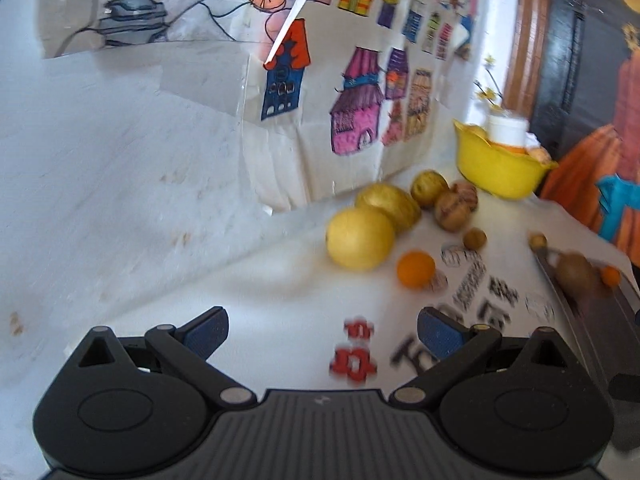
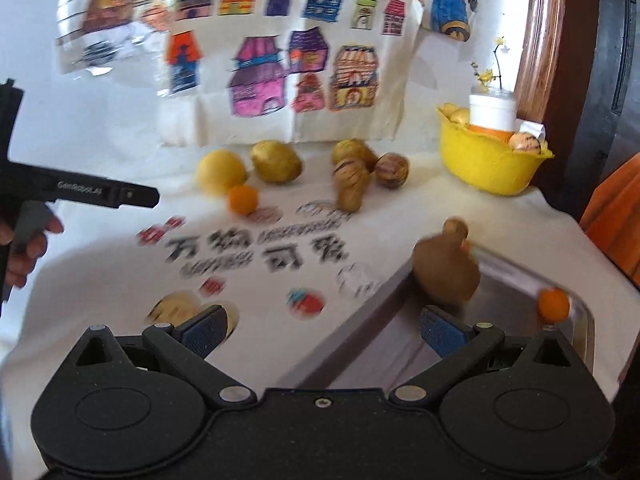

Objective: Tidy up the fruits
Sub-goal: 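Move both open tools back toward the fruit pile, then grasp a small brown round fruit with the right tool while the left tool grasps the lemon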

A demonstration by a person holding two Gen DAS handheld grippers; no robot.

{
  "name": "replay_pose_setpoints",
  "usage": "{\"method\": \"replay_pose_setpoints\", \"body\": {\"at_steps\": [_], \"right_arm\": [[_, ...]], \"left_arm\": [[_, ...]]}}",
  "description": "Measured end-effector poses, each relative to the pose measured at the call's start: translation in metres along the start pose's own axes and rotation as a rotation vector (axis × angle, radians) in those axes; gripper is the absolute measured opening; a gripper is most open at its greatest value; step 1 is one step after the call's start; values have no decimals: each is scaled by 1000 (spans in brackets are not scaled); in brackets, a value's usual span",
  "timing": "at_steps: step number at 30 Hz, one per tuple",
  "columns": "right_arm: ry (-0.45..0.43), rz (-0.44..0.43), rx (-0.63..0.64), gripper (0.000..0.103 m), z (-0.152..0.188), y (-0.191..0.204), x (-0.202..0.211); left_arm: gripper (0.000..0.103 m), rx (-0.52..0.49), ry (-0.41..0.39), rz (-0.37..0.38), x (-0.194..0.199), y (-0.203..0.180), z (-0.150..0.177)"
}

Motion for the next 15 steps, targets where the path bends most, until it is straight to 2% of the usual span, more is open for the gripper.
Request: {"method": "replay_pose_setpoints", "body": {"at_steps": [3,9,15], "right_arm": [[-3,26,21,101,-21,-11,-21],[3,53,73,92,-58,-30,-66],[46,27,11,83,-68,-45,-108]], "left_arm": [[103,12,-4,-5,-20,-7,-14],[103,10,-3,13,-53,-23,-30],[102,34,5,26,-73,-28,-36]]}}
Point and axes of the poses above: each gripper's, at about its wrist camera, not at the fingertips, and x roughly against the way its jaws point, y to its left, z to its underside, the point moved 7 cm from there along -x, roughly the way its jaws point, and after that the axes turned 8 degrees about -z, right-handed, at the moved point
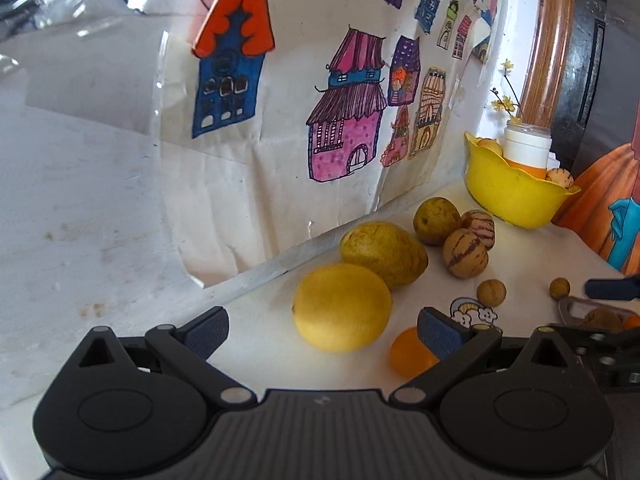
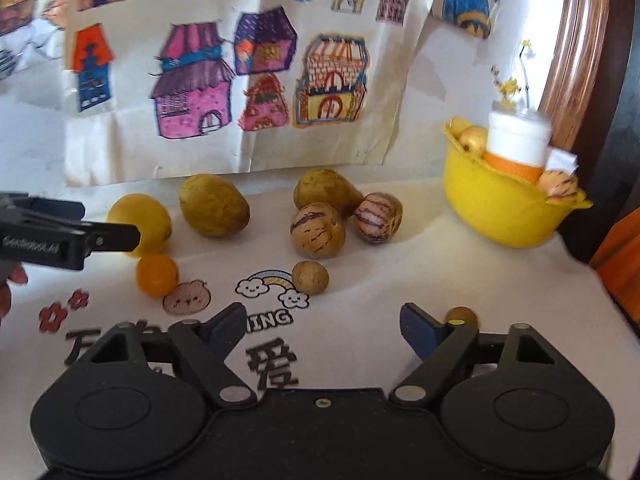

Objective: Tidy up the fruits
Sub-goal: 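Grasp a small brown round fruit with the right tool while the left tool grasps the lemon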

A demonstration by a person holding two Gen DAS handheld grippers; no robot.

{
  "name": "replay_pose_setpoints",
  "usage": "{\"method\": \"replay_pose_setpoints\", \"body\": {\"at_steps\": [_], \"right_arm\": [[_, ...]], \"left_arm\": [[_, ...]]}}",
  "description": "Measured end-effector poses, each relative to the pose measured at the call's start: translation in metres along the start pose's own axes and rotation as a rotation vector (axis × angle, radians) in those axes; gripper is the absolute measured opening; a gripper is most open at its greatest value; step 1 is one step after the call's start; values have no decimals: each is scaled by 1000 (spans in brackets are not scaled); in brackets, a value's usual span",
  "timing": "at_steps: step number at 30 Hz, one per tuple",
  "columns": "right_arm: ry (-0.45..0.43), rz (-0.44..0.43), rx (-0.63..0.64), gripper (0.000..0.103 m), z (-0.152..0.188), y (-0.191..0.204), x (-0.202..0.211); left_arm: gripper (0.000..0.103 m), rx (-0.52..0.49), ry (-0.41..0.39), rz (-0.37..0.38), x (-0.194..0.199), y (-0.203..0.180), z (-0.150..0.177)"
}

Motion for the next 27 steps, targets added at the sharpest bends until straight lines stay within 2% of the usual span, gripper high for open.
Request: {"method": "replay_pose_setpoints", "body": {"at_steps": [11,14,22,27], "right_arm": [[58,-50,-121,60,-1,-10,-49],[51,-62,-138,58,-2,-10,-56],[38,-75,-164,44,-9,-10,-68],[23,-60,-198,34,-11,-14,-70]], "left_arm": [[84,43,48,44,-26,-2,-1],[80,42,47,47,-29,-2,-1],[66,30,55,83,-32,-7,-1],[65,34,58,87,-32,-8,-1]]}}
Point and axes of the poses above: each gripper's, at about its wrist camera, not at the fingertips, and x roughly against the way its jaws point, y to its left, z to its underside, the point moved 7 cm from there along -x, roughly the way its jaws point, and after that the axes turned 8 degrees about -z, right-handed, at the moved point
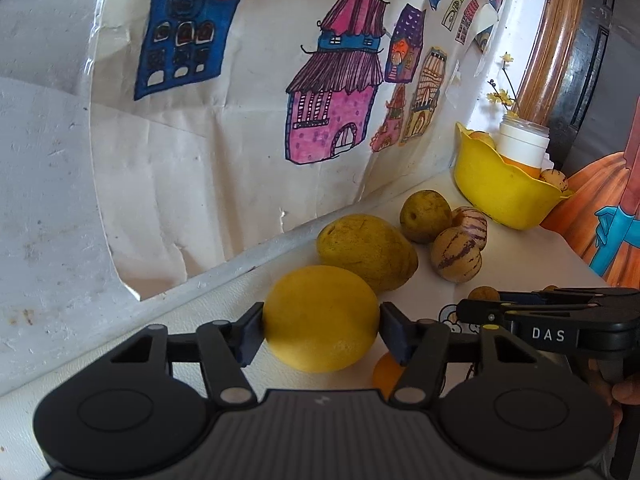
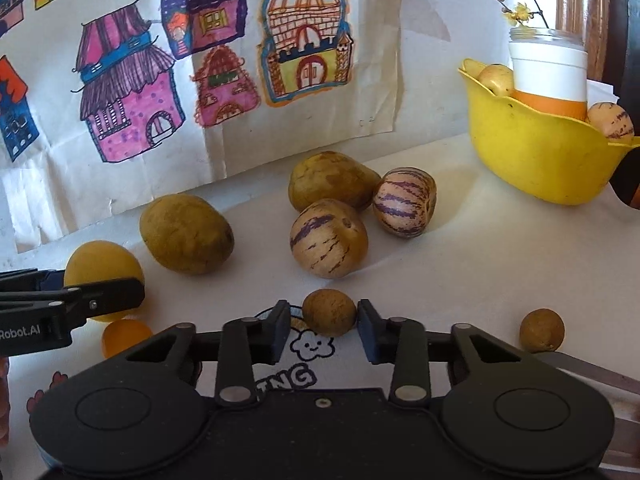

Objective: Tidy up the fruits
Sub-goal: 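Grasp a small brown round fruit with the right tool while the left tool grasps the lemon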

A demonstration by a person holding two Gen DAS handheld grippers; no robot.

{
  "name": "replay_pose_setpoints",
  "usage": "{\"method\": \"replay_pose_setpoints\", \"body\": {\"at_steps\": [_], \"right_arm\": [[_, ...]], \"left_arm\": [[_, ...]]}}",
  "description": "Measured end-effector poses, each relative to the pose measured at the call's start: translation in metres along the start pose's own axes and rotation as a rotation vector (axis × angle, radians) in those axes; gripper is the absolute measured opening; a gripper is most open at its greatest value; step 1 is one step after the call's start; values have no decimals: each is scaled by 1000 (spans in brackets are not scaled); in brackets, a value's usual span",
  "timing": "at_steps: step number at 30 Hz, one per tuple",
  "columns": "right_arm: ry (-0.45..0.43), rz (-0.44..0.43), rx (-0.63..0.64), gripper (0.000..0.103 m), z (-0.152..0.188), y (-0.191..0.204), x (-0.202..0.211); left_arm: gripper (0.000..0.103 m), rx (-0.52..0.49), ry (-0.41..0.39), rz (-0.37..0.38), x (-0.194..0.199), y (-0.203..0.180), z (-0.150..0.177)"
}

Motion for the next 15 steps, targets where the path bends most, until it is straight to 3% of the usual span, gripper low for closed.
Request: {"method": "replay_pose_setpoints", "body": {"at_steps": [15], "right_arm": [[-31,-39,21,31,6,13,28]], "left_arm": [[64,23,0,0,16,0,-1]]}}
Point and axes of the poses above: each gripper's, at about its wrist camera, not at the fingertips, and x roughly against the way its jaws point, y to its left, z to its underside, the point moved 7 cm from there along -x, roughly the way its jaws point, and after that the axes turned 8 degrees about -z, right-handed, at the moved point
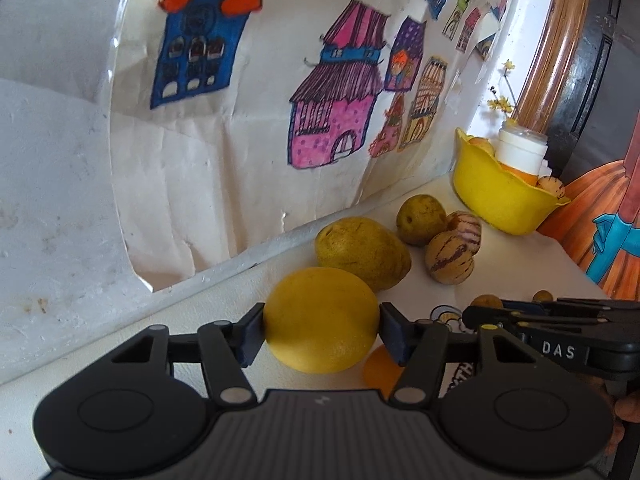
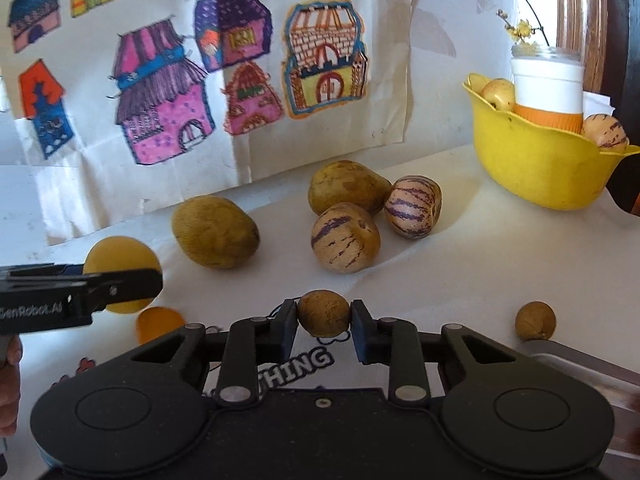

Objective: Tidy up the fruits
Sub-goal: 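Grasp a small brown round fruit with the right tool while the left tool grasps the lemon, then carry the small brown fruit and lemon onto the tray and open both tools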

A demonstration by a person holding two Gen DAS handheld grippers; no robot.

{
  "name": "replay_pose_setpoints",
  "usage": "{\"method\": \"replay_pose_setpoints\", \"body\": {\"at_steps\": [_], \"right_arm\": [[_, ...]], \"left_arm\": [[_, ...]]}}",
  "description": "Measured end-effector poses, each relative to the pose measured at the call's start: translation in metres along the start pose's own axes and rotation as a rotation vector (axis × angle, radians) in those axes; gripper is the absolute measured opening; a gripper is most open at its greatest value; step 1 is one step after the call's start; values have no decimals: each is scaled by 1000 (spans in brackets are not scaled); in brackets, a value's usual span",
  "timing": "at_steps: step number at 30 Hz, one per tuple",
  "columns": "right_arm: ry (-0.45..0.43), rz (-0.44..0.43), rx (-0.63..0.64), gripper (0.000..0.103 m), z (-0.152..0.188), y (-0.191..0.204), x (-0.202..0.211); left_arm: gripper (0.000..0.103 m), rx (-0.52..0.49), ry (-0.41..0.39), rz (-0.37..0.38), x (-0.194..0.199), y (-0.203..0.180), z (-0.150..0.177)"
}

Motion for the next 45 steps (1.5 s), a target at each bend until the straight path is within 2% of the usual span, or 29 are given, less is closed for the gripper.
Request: {"method": "replay_pose_setpoints", "body": {"at_steps": [10,17,24,34,45], "right_arm": [[-86,-2,31,31,11,-7,64],[-125,80,41,31,26,-40,122],[-129,173,-16,31,54,-85,163],[-121,262,-88,31,105,-132,173],[-115,300,-111,31,124,-156,161]], "left_arm": [[64,-45,-46,41,36,-36,-7],[64,-76,-51,125,54,-82,1],[64,-118,-38,226,64,-136,20],[64,-225,1,351,71,-196,65],[64,-330,21,395,66,-225,100]]}}
Point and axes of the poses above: each gripper's, at about its wrist camera, not at the fingertips, and x roughly against the way its jaws point, y to its left, z to its underside, the point moved 7 cm from there along -x, roughly the way its jaws point, and after that the axes turned 8 degrees about -z, right-handed, at the moved point
